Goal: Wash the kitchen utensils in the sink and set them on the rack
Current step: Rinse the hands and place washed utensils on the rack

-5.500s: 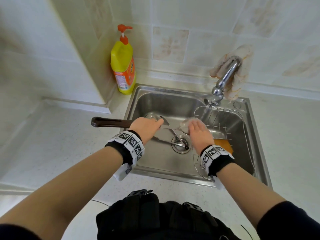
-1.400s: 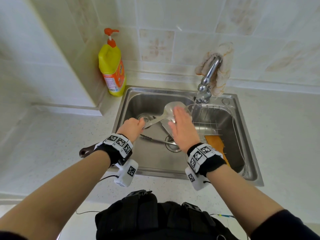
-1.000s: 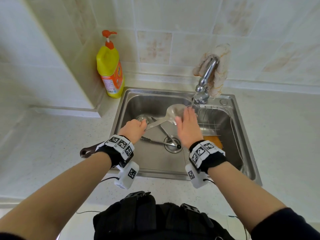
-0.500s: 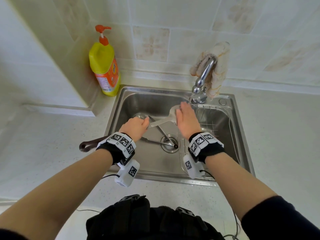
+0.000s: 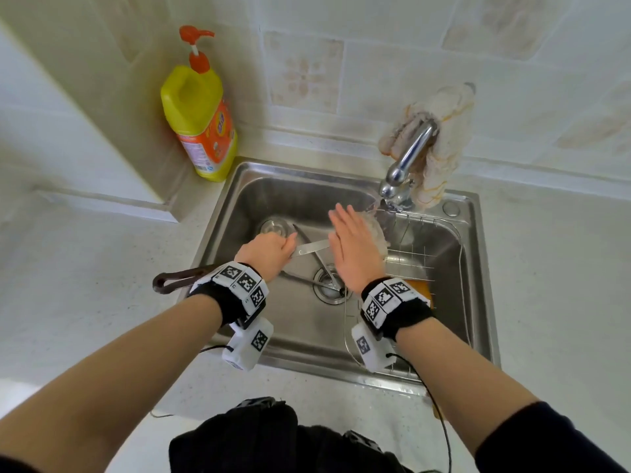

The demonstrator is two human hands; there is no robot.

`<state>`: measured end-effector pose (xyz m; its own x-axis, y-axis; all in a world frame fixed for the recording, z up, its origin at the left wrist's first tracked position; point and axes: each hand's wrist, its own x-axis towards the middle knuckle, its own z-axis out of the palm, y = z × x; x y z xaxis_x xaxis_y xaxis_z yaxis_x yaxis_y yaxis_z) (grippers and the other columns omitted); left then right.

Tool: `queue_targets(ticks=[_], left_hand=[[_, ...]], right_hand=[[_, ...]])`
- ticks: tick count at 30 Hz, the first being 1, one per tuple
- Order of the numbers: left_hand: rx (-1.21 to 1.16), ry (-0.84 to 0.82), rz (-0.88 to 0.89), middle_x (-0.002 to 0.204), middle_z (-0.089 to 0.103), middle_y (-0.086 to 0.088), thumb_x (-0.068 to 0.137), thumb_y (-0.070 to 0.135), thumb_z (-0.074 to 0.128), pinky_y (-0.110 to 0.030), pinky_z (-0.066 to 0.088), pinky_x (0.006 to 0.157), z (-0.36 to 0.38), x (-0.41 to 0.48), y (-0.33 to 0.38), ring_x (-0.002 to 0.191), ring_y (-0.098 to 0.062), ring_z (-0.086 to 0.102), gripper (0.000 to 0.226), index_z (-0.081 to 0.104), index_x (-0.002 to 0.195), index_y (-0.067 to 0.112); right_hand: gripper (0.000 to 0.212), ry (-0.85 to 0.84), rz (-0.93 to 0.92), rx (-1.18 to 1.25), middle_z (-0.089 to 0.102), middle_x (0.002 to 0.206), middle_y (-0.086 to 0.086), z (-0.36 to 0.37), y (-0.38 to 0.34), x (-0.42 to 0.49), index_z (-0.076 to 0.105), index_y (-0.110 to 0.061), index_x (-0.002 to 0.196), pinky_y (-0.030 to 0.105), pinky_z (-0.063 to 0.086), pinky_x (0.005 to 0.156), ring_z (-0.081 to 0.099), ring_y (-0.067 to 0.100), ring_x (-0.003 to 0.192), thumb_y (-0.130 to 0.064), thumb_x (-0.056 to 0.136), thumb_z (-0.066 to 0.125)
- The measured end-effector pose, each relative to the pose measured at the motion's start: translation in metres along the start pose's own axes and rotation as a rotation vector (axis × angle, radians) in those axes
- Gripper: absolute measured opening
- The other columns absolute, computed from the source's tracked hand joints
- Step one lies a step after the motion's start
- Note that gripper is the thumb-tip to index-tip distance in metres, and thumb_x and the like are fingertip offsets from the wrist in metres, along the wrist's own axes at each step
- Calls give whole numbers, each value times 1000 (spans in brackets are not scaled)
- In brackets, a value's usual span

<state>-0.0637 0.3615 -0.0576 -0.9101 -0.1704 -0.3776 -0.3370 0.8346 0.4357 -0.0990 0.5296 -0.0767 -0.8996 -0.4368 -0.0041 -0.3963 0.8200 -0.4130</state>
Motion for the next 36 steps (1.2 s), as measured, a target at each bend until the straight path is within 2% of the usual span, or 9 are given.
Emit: queue_targets(ticks=[4, 9, 13, 17, 21, 26, 30, 34, 36], left_hand=[[-51, 11, -22, 83, 60, -15, 98, 40, 30, -41, 46, 82, -4, 0, -4, 73, -29, 53, 50, 51, 61, 13], [11, -13, -34, 93, 58, -11, 99, 26, 32, -41, 43, 81, -2, -12, -4, 89, -31, 55, 32, 60, 98, 10], [4, 20, -24, 83, 53, -7, 99, 24, 32, -43, 47, 80, -7, -13, 5, 79, -27, 50, 27, 46, 79, 15], [44, -15, -39, 74, 51, -4, 99, 31, 31, -40, 45, 75, -2, -21, -4, 73, -26, 49, 33, 47, 76, 13], [2, 15, -31, 63, 47, 1, 98, 37, 32, -31, 35, 70, -6, -13, -4, 68, -25, 49, 46, 56, 69, 10], [65, -1, -32, 64, 48, -1, 98, 38, 29, -31, 36, 70, -4, -16, -2, 68, -25, 49, 48, 57, 70, 9], [41, 17, -10, 74, 57, -8, 98, 36, 30, -31, 37, 70, -8, -8, 4, 66, -24, 49, 49, 57, 70, 6], [92, 0, -10, 78, 57, -8, 98, 37, 29, -32, 38, 73, -5, -11, 5, 72, -26, 49, 51, 63, 78, 4], [68, -18, -10, 78, 56, -9, 98, 36, 30, -34, 41, 76, -9, -9, 8, 73, -27, 50, 48, 59, 74, 6]], right_hand=[[52, -14, 146, -165, 10, 155, 20, -8, 13, 6, 22, -4, 145, 36, 4, 118, 6, 32, 144, -27, 98, 25], [47, 7, -1, 3, 16, 156, 4, 7, -14, -5, 26, -14, 146, 27, -3, 115, 7, 18, 145, -30, 103, 20], [50, 19, 192, -148, 15, 154, 19, -1, 2, 2, 22, -2, 145, 41, 9, 119, 11, 31, 144, -23, 100, 29], [47, -1, -23, -17, 15, 156, 3, 14, -17, -18, 25, -16, 147, 31, -3, 117, 4, 19, 146, -30, 102, 18], [49, 20, 213, -79, 16, 155, 16, 0, 4, 1, 23, -5, 145, 40, 8, 119, 10, 29, 144, -23, 100, 30], [48, 13, 36, 5, 18, 155, 2, 11, -14, -10, 27, -16, 146, 32, 0, 116, 7, 20, 145, -32, 102, 19], [53, 8, 304, -52, 16, 155, 15, 2, 9, 9, 28, -4, 143, 39, 7, 119, 12, 30, 144, -29, 97, 18], [48, 18, 53, 2, 20, 155, 5, 13, -18, -13, 29, -14, 145, 32, 0, 117, 8, 21, 145, -33, 102, 20], [44, 8, 128, 109, 32, 151, 5, -3, -2, 3, 37, -15, 142, 32, 10, 116, 20, 20, 142, -30, 103, 22]])
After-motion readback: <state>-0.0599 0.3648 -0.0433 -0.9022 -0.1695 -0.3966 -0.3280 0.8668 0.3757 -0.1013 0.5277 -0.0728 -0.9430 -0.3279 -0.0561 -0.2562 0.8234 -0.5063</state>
